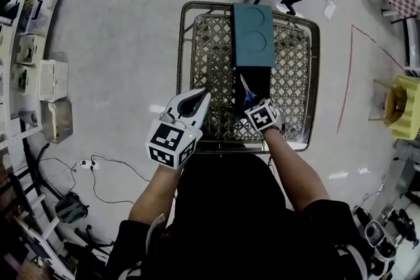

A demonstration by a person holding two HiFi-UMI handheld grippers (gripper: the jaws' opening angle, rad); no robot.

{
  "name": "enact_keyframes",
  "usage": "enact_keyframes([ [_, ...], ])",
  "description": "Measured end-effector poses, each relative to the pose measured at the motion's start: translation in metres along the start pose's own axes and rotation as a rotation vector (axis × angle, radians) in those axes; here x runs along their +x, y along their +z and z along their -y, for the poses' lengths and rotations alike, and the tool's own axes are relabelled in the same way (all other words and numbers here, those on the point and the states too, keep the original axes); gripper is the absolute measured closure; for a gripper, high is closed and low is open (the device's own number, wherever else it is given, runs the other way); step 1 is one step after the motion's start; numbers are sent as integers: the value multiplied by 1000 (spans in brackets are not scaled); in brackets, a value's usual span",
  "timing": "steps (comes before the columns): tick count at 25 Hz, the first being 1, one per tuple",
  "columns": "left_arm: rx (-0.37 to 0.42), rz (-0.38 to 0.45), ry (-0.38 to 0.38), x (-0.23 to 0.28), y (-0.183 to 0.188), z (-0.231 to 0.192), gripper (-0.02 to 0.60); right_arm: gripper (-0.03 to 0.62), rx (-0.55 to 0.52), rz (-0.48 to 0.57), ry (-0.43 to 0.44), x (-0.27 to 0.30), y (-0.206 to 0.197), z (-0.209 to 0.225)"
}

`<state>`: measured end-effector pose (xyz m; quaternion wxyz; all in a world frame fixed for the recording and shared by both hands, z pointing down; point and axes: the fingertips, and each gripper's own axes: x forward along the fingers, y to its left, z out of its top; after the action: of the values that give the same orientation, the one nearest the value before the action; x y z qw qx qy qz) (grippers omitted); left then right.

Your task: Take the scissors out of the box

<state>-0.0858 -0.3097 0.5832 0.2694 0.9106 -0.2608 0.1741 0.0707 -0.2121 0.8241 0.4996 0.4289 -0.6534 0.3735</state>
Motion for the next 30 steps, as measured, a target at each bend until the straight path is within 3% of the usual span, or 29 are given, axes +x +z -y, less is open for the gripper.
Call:
enact_keyframes([
  [4,-11,-1,0,-1,-6,-5,575,467,-23,-4,-35,8,1,1],
  [14,-10,21,-21,-11,-8,1,575,476,-55,7,-18,9,1,1],
  [21,11,32,-22,-20,-4,9,575,495,17,22,-14,2,-5,11],
  [30,46,41,-10,-21,9,27,575,497,69,113,-16,-35,6,34],
])
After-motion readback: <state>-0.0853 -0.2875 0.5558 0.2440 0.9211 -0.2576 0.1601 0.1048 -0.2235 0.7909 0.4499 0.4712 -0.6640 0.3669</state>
